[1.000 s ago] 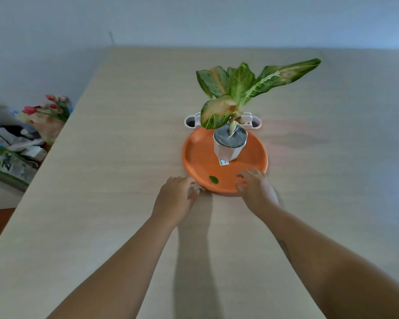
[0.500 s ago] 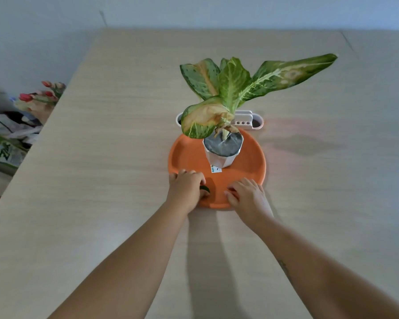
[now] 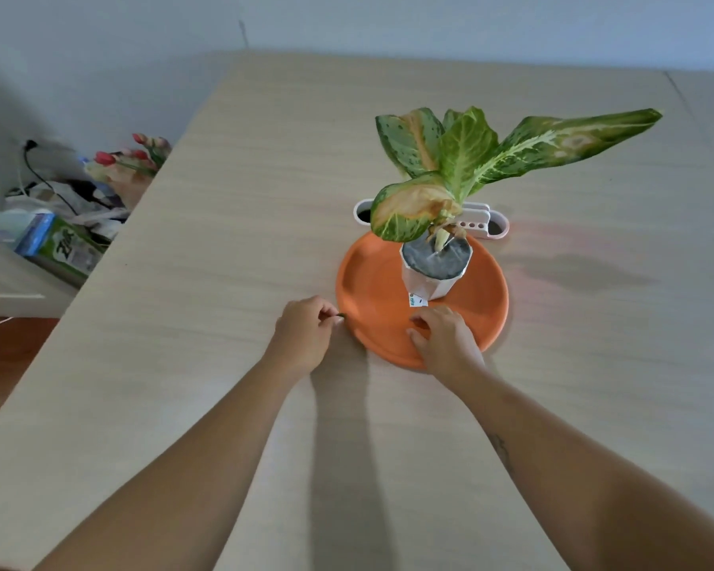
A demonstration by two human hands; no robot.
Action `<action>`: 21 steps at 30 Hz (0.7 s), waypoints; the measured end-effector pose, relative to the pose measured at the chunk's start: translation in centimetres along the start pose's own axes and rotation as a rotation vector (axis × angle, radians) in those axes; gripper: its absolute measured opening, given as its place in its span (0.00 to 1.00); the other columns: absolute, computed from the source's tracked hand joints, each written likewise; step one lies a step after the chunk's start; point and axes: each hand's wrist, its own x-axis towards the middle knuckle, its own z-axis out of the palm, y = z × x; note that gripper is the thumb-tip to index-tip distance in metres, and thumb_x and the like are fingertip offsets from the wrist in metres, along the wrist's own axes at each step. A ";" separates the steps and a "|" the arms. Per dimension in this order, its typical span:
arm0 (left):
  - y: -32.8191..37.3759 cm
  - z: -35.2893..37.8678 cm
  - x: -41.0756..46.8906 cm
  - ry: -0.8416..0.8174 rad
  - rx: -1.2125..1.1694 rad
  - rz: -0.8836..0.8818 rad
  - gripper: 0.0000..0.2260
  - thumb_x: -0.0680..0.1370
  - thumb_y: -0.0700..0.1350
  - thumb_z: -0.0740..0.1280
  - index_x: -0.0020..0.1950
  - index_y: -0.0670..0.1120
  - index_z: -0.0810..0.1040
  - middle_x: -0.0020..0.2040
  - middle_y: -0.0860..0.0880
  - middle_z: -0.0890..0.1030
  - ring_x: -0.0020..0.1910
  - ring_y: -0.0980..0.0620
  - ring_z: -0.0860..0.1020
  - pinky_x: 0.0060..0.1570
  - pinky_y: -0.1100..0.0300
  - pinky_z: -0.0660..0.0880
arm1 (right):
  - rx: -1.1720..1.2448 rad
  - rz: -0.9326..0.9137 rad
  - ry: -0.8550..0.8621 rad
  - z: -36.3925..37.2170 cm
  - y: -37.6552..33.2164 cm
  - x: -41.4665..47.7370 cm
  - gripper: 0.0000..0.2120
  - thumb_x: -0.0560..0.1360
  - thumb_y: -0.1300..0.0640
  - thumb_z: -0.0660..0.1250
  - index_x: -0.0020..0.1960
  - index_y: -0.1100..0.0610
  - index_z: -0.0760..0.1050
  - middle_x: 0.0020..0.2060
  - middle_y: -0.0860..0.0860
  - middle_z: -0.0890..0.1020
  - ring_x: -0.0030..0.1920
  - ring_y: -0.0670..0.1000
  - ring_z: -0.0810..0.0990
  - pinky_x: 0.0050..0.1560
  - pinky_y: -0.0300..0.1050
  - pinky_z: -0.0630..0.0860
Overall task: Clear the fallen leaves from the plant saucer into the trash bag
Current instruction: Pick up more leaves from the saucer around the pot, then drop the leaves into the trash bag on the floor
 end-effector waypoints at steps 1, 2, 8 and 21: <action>-0.5 -0.7 -0.6 0.005 -0.035 -0.038 0.03 0.76 0.43 0.68 0.43 0.46 0.79 0.40 0.47 0.81 0.40 0.48 0.76 0.41 0.58 0.73 | 0.003 -0.011 -0.005 0.2 -0.5 0.1 0.11 0.73 0.57 0.69 0.54 0.55 0.79 0.52 0.54 0.81 0.55 0.57 0.76 0.56 0.55 0.74; -1.1 -1.4 -1.3 0.011 -0.070 -0.071 0.03 0.77 0.42 0.67 0.44 0.45 0.78 0.41 0.46 0.80 0.39 0.49 0.75 0.38 0.59 0.70 | 0.008 -0.022 -0.008 0.6 -1.0 0.2 0.10 0.73 0.57 0.68 0.54 0.55 0.80 0.51 0.54 0.81 0.54 0.57 0.77 0.56 0.55 0.74; -5.7 -5.4 -5.3 0.084 -0.303 -0.295 0.07 0.79 0.46 0.65 0.49 0.43 0.77 0.39 0.51 0.75 0.35 0.55 0.70 0.34 0.61 0.67 | 0.003 -0.108 0.109 3.2 -6.4 -0.6 0.06 0.73 0.60 0.66 0.49 0.57 0.79 0.46 0.55 0.80 0.48 0.59 0.77 0.49 0.56 0.75; -24.8 -19.0 -19.8 0.323 -0.604 -0.526 0.07 0.79 0.45 0.66 0.46 0.42 0.77 0.35 0.51 0.74 0.35 0.53 0.72 0.35 0.62 0.70 | 0.123 -0.389 -0.321 20.7 -29.4 -12.0 0.05 0.75 0.61 0.63 0.44 0.55 0.78 0.42 0.48 0.78 0.41 0.49 0.75 0.44 0.45 0.73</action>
